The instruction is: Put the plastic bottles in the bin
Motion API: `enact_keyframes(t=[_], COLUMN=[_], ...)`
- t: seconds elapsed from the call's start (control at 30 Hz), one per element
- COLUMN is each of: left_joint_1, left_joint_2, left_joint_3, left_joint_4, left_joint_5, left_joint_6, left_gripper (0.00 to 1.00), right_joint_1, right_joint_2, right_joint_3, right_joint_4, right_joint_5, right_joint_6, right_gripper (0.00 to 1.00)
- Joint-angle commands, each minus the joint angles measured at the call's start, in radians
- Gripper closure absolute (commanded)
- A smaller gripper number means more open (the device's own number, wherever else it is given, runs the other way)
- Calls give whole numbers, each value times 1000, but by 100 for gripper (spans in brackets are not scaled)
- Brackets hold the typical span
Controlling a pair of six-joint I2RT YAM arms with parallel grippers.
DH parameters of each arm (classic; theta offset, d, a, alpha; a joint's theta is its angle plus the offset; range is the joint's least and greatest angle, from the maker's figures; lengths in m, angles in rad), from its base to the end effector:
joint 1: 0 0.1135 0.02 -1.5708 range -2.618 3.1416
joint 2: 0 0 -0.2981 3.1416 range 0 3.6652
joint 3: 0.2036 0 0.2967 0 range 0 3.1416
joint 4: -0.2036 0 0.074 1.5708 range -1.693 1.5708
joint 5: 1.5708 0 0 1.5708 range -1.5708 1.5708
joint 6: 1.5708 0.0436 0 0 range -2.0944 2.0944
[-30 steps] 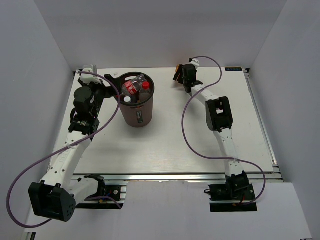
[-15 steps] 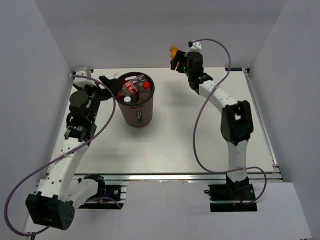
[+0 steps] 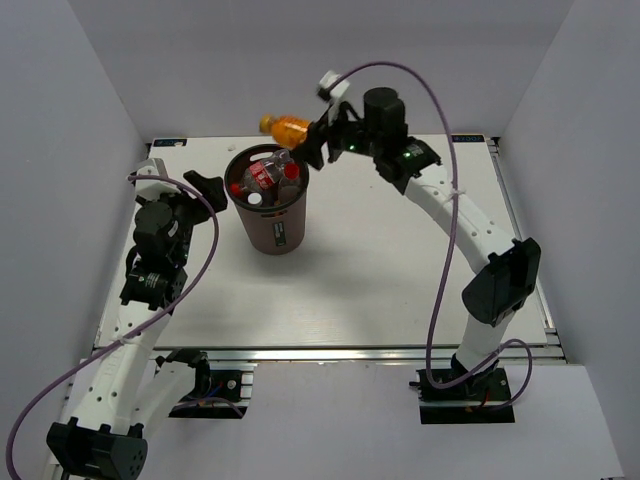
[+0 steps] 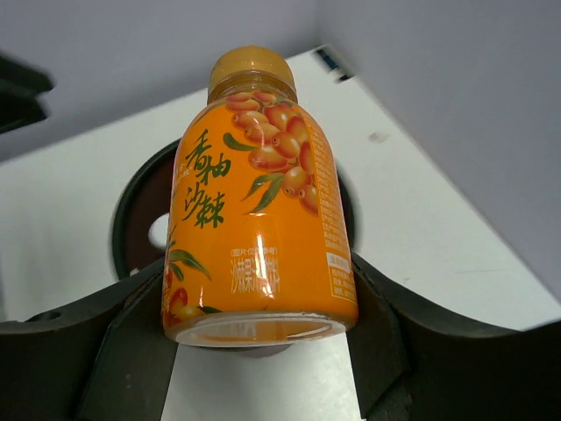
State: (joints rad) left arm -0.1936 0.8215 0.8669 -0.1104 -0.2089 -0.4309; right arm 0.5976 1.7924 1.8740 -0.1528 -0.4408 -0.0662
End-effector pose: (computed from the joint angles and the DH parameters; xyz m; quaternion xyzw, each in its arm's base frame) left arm 0.2185 -0.0336 0.3973 -0.1567 0.7122 -0.1365 0.6705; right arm 0.3891 0.2874 0.4797 -0.3735 0.6266 0.3290 0.5997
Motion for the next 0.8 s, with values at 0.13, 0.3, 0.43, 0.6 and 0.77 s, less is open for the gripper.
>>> enact_keyframes(t=[0.13,0.3,0.43,0.6,0.77], left_joint_1=[-1,-3,-1,-3,-1], left_joint_2=[-30,-16,-15,-25,-28], left_joint_3=[-8,-12,-16,-23,-28], left_joint_4=[-86,-97,-104,-103,-98], left_joint_5=[-158,-170,-179,-185,-184], left_joint_6=[-75,-78,-78,-69,-65], left_gripper=[2,2,2,2,2], right_joint_1=[128,211,263,303,353], right_joint_2=[56,88,139,182,185], right_joint_3=[74,99,146,191,186], right_joint_4=[-272,-320,-332,-349,-306], right_joint_5=[0,158,387,589,753], right_joint_6=[-210,-280,-303,-401,-592], right_gripper=[71,71,70,66,66])
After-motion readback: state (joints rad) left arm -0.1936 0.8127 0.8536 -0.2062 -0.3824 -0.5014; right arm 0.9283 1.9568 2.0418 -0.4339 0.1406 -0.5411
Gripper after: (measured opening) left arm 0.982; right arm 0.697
